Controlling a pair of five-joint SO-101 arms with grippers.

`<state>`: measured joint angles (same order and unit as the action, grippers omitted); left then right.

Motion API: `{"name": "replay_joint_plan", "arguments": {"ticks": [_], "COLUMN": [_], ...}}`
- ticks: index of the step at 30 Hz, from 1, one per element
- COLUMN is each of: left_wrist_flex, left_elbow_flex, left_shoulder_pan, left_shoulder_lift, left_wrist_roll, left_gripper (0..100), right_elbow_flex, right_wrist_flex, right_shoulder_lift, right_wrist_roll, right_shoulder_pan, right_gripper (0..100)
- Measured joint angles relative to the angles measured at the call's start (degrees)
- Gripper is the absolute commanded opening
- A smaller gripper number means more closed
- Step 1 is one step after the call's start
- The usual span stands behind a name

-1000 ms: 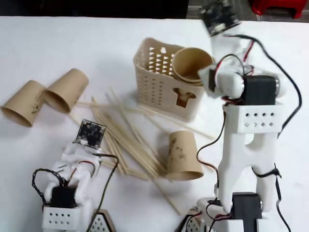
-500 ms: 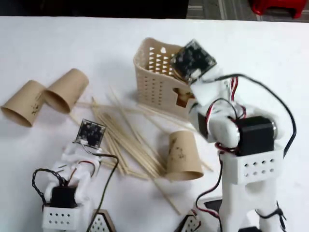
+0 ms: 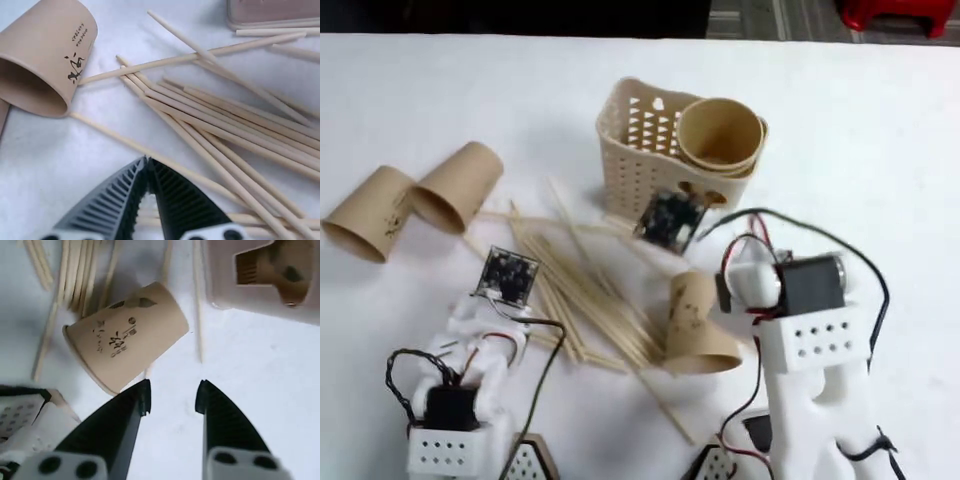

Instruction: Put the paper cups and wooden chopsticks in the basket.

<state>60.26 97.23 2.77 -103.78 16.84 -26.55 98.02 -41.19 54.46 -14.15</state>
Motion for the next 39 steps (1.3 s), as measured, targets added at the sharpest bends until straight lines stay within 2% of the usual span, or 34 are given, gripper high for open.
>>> {"name": "replay_joint_plan", "arguments": {"ticks": [2,7,11,19,28,34,39], "left_wrist_flex": [0.0,0.0,0.0,0.0,0.0,0.0,0.0], "left_elbow_flex": [0.0,0.0,0.0,0.0,0.0,0.0,0.0], "left_shoulder_pan": [0.0,0.0,0.0,0.0,0.0,0.0,0.0], "left_shoulder_lift": [0.0,0.0,0.0,0.0,0.0,0.0,0.0], "left_wrist_roll": [0.0,0.0,0.0,0.0,0.0,0.0,0.0], "left_gripper": [2,2,2,2,2,2,2], "right_elbow_flex": [-2.46,-7.38,-9.58,-12.84,-16.7,-17.93,-19.43], "right_wrist_flex": [0.0,0.0,0.0,0.0,-0.09,-2.64,-8.09], "right_shoulder_lift": [0.0,0.0,0.0,0.0,0.0,0.0,0.0], "right_wrist_roll": [3.43,9.67,10.64,10.64,10.64,10.64,10.64], "right_shoulder_pan": [0.0,0.0,-1.93,-12.84,-18.11,-18.02,-14.68], "right_gripper": [18.4,31.7,30.0,29.8,29.8,29.7,29.7]}}
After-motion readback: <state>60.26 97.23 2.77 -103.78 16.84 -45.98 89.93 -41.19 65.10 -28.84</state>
